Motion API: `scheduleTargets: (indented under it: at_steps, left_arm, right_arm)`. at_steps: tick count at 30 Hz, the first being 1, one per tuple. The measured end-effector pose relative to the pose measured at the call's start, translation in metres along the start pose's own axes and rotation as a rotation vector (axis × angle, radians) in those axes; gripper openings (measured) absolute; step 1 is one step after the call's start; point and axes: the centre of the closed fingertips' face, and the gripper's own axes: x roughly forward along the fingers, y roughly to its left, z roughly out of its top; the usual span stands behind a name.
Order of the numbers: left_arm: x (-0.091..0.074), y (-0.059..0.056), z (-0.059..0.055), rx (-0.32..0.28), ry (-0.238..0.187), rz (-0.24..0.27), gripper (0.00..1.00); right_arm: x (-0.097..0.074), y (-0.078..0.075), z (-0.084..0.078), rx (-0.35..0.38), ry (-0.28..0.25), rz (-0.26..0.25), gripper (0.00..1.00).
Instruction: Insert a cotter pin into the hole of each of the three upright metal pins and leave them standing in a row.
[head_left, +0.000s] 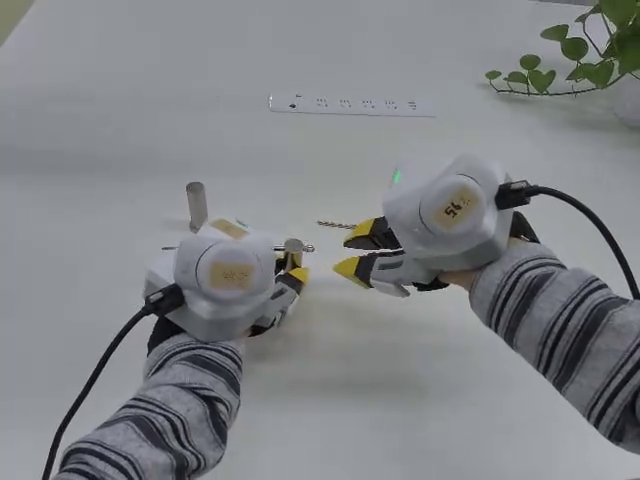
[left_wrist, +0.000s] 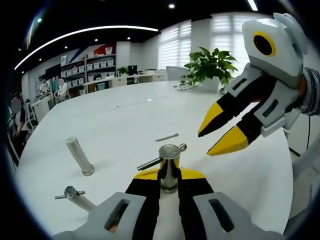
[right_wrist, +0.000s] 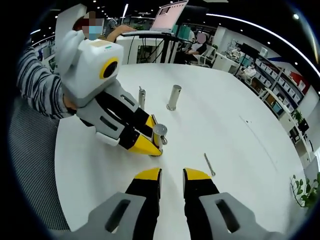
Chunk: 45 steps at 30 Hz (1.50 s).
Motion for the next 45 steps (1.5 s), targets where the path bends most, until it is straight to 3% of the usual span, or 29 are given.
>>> scheduleTargets:
  at_steps: [7, 22, 45]
  left_arm:
    - [-0.001, 0.005, -0.005, 0.001, 0.010, 0.014, 0.09]
    - [-0.002, 0.008, -0.006, 0.026, 0.014, 0.027, 0.09]
    - [0.000, 0.009, -0.007, -0.006, 0.012, 0.073, 0.10]
  right_arm:
    - [-0.001, 0.001, -0.001, 0.038, -0.010, 0.001, 0.12]
    - [0.000, 0.005, -0.006, 0.083, -0.012, 0.008, 0.13]
    - [-0.006, 0.003, -0.011, 0.189, -0.027, -0.012, 0.16]
